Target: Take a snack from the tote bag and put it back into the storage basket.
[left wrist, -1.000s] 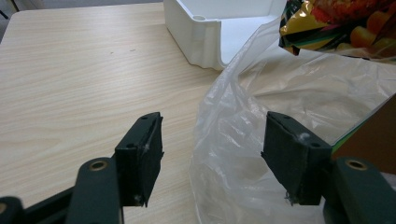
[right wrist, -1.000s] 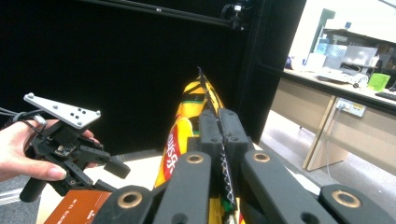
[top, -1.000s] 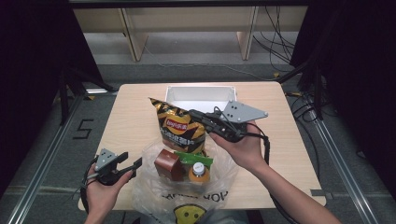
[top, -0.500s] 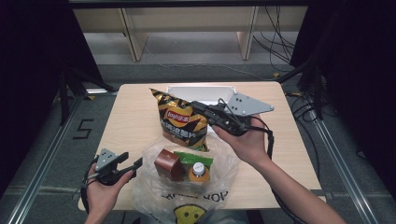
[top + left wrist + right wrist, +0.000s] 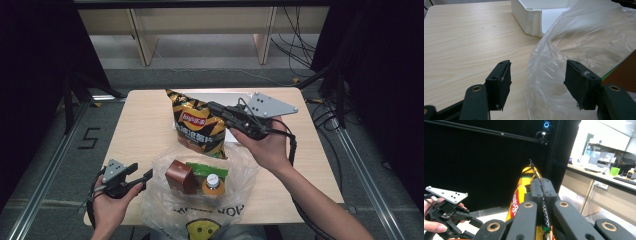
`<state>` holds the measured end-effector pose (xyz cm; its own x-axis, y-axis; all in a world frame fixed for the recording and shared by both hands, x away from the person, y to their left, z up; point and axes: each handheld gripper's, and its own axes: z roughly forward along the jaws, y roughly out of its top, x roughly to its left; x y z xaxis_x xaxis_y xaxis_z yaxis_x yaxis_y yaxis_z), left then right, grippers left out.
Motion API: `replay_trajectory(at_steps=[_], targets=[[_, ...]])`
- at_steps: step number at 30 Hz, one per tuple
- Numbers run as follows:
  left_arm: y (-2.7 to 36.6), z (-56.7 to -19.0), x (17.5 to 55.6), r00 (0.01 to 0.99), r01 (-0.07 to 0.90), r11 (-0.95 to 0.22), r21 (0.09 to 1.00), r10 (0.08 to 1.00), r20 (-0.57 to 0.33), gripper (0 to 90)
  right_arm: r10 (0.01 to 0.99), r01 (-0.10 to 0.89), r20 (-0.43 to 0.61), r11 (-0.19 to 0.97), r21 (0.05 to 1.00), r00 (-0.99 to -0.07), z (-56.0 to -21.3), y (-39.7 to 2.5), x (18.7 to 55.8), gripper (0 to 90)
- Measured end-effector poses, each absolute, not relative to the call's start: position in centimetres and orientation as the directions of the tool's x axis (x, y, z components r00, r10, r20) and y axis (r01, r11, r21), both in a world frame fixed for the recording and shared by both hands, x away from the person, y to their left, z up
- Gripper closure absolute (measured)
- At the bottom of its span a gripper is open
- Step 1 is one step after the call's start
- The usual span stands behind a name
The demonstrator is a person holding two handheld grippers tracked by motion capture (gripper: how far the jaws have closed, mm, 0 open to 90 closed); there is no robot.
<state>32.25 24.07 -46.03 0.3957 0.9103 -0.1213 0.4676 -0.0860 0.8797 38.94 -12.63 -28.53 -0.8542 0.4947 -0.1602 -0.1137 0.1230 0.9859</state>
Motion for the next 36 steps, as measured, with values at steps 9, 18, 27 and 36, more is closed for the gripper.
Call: replay_trajectory(at_steps=[9,18,27,36], targets=[[24.1,-46.1,32.3,0.396,0.467,-0.084,0.88,0.91,-0.123,37.3,0.503,-0.106,-0.151,0.116,0.987,-0.851,-27.8,-12.8,39.6,90.0],[24.1,-46.1,32.3,0.397,0.467,-0.083,0.88,0.909,-0.124,37.3,0.525,-0.108,-0.153,0.116,0.987,-0.837,-27.1,-13.2,40.5,90.0],[24.1,-46.1,32.3,0.395,0.467,-0.083,0.88,0.91,-0.124,37.4,0.558,-0.095,-0.156,0.136,0.986,-0.815,-26.8,-13.6,42.0,90.0],[24.3,-46.0,32.3,0.391,0.467,-0.077,0.881,0.911,-0.128,37.4,0.576,-0.072,-0.154,0.162,0.984,-0.803,-27.0,-13.5,43.7,90.0]])
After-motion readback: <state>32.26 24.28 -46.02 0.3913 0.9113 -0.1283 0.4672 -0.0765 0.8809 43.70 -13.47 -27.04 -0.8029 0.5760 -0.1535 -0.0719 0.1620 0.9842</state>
